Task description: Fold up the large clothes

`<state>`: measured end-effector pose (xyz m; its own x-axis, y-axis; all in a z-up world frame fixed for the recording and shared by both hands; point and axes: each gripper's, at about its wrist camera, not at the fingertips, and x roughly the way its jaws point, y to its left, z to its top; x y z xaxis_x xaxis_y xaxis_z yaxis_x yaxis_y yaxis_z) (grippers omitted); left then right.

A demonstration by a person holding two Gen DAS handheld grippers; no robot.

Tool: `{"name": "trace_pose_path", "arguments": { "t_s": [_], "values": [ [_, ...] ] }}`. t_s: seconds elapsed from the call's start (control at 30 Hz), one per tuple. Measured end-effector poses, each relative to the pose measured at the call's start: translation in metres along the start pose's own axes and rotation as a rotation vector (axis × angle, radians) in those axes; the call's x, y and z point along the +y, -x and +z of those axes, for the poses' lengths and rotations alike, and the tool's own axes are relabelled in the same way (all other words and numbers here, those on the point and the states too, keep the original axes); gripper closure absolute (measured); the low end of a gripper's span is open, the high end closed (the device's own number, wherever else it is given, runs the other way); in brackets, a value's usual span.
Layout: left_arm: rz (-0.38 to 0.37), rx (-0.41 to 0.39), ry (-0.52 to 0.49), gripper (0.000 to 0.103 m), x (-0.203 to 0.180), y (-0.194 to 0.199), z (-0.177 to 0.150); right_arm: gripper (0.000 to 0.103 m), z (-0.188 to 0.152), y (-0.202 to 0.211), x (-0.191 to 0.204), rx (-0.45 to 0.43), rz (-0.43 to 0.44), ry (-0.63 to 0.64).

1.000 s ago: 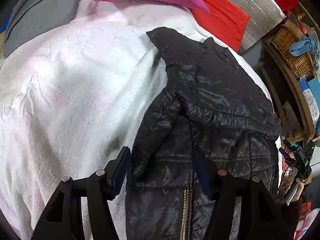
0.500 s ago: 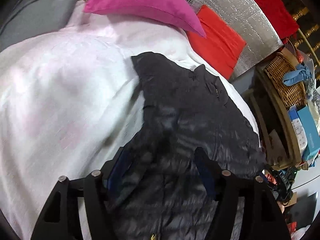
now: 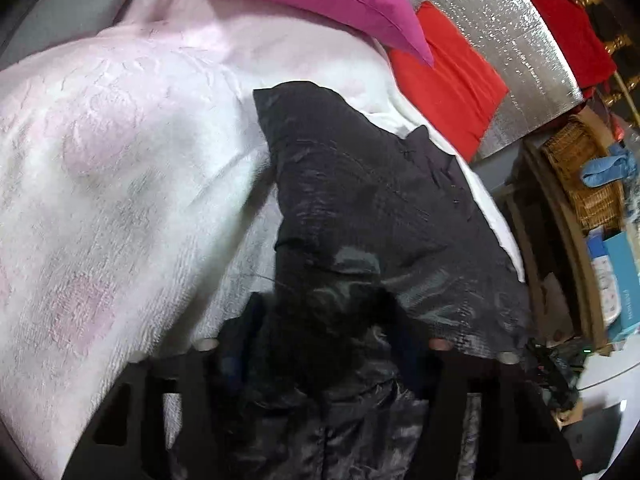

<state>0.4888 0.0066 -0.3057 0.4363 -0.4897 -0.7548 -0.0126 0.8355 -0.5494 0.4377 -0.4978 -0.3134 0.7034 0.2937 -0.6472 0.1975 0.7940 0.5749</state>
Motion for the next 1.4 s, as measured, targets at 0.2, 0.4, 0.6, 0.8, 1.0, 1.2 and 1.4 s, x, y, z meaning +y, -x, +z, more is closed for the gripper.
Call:
{"name": "trace_pose_path", "arguments": {
  "t_s": [0.2, 0.4, 0.6, 0.8, 1.0, 1.2, 1.4],
  "values": [
    [-0.026, -0.075, -0.049, 0.072, -0.015, 0.019, -0.003, 0.075, 0.0, 0.036, 0.035, -0.098, -0.013, 0.092],
    [0.039, 0.014, -0.028, 0.065, -0.006, -0.005, 0.001, 0.076, -0.007, 0.036, 0.023, -0.069, -0.073, 0.071],
    [0.096, 0.033, -0.038, 0.042, -0.013, 0.007, 0.001, 0.049, -0.007, 0.032, 0.007, -0.037, -0.05, -0.024],
    [0.098, -0.003, -0.085, 0.042, -0.012, 0.047, -0.013, 0.019, -0.02, 0.082, 0.003, -0.111, -0.026, -0.064],
    [0.146, -0.03, -0.186, 0.041, 0.001, 0.099, -0.057, 0.019, -0.058, 0.14, -0.022, -0.149, -0.031, -0.1],
    [0.13, -0.079, -0.162, 0.041, 0.018, 0.148, -0.109, 0.019, -0.118, 0.193, -0.041, -0.151, -0.005, -0.124],
    [0.112, -0.103, -0.177, 0.039, 0.026, 0.176, -0.188, 0.019, -0.182, 0.21, -0.042, -0.04, 0.007, -0.09]
  ]
}}
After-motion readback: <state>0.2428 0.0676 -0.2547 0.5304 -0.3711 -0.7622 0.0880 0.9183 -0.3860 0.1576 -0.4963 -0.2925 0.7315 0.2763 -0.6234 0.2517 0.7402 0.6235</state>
